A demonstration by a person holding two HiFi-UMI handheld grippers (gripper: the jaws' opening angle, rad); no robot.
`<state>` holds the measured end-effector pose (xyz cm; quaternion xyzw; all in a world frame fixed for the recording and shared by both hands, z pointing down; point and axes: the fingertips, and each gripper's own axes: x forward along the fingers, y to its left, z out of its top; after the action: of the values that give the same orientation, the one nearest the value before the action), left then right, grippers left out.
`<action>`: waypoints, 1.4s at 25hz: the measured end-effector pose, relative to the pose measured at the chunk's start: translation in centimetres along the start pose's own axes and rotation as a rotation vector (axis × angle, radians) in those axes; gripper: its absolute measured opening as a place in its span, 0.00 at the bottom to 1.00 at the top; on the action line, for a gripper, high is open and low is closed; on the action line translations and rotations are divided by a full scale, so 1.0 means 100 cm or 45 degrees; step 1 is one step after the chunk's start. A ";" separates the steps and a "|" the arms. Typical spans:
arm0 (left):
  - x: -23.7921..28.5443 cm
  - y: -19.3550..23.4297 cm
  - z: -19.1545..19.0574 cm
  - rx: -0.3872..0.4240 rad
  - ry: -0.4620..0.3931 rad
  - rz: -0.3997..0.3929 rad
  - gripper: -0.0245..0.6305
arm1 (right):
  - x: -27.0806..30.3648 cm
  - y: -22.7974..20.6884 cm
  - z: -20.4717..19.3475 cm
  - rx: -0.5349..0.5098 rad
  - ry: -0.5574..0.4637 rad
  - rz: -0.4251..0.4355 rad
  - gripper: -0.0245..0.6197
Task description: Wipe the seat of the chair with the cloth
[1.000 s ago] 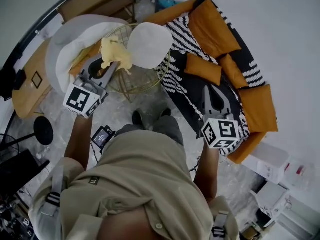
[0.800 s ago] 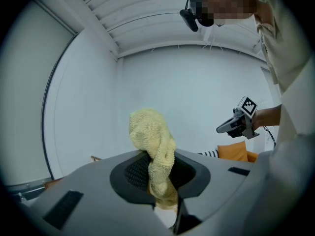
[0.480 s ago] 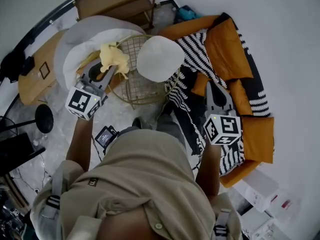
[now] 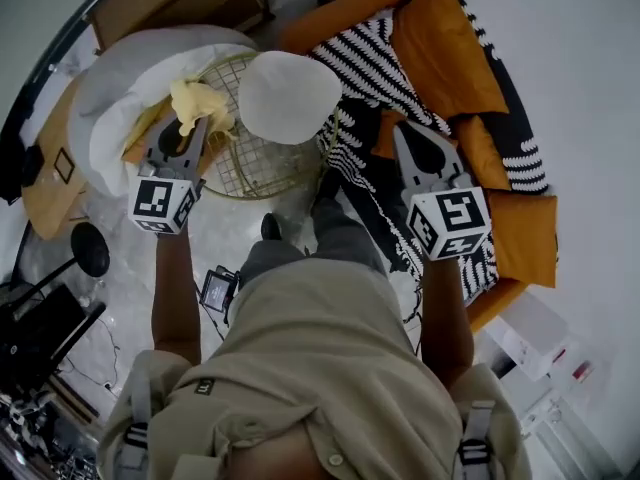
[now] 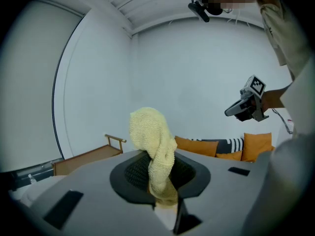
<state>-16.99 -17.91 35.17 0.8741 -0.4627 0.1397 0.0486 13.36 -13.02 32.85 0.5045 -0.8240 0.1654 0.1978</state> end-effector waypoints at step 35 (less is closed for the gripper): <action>0.296 -0.214 -0.245 0.072 0.541 -0.368 0.16 | 0.010 -0.110 -0.197 0.304 0.404 -0.174 0.08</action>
<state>11.52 -24.04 68.07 0.8832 -0.3083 0.3245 0.1398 25.98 -9.28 51.23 0.5467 -0.7210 0.3254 0.2747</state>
